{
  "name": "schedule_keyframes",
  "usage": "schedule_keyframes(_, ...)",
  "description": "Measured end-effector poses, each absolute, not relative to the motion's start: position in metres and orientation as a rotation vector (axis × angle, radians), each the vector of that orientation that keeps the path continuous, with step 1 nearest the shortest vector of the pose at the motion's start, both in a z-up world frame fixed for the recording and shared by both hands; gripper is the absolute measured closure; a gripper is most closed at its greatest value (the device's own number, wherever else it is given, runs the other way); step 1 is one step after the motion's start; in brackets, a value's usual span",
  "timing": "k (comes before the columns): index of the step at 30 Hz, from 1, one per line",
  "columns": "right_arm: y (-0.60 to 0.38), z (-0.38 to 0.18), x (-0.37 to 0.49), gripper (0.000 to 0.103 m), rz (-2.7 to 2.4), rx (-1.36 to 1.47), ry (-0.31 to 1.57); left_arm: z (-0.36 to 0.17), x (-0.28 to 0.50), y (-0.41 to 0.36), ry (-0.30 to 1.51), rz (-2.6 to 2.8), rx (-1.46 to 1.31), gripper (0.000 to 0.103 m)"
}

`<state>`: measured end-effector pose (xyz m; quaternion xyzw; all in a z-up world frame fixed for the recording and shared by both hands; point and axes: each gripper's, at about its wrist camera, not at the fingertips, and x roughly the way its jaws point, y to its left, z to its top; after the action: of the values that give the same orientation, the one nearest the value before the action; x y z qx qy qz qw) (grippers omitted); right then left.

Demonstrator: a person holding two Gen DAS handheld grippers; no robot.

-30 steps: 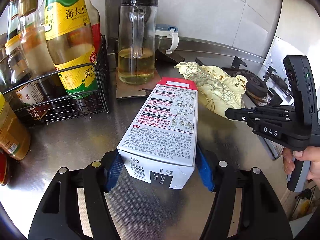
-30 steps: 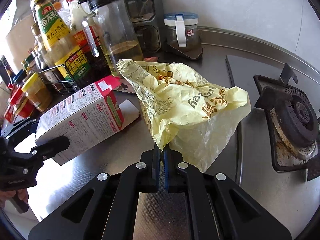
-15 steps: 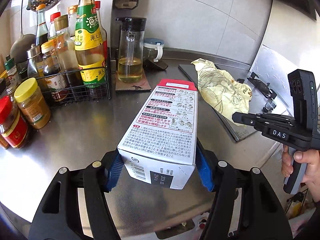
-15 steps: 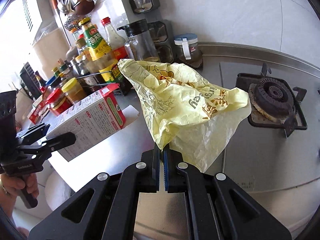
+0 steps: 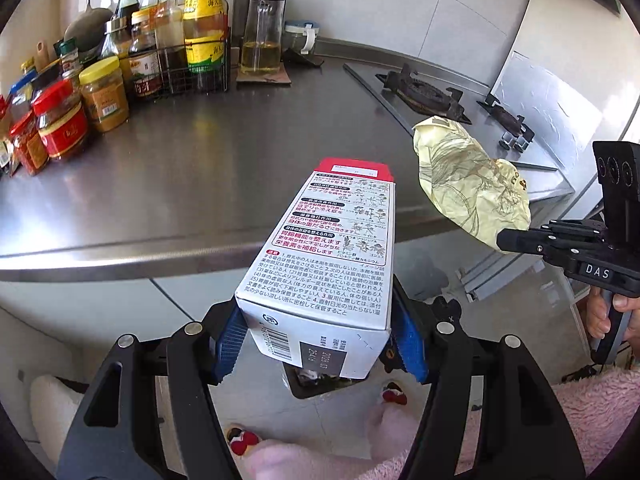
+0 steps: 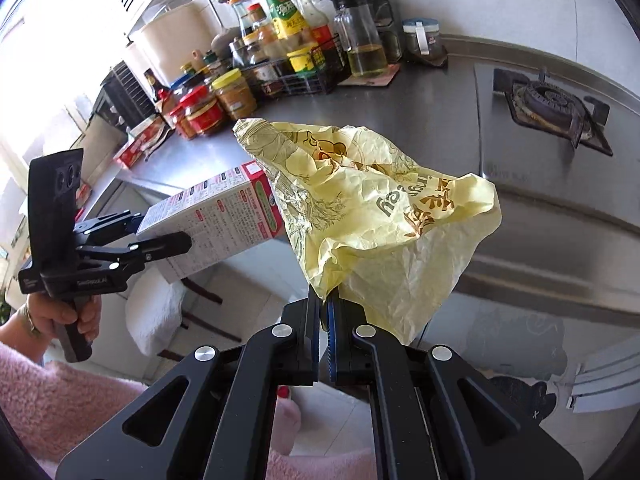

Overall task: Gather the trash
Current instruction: 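Carry the box and yellow bag down over the bin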

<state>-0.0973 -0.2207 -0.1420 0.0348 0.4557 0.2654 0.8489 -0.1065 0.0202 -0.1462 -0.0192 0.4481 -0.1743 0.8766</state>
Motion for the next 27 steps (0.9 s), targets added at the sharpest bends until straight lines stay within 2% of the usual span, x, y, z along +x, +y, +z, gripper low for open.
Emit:
schedule_keyframes(12, -0.208, -0.238, -0.136, 0.098, 0.595, 0.073, 1.224, -0.221, -0.151, 0.005, 1.142, -0.390, -0.066, 0.045)
schedule_keyframes(27, -0.196, -0.406, -0.089, 0.098, 0.372, 0.122, 1.476, -0.412, -0.111, -0.011, 1.378, -0.270, -0.055, 0.046)
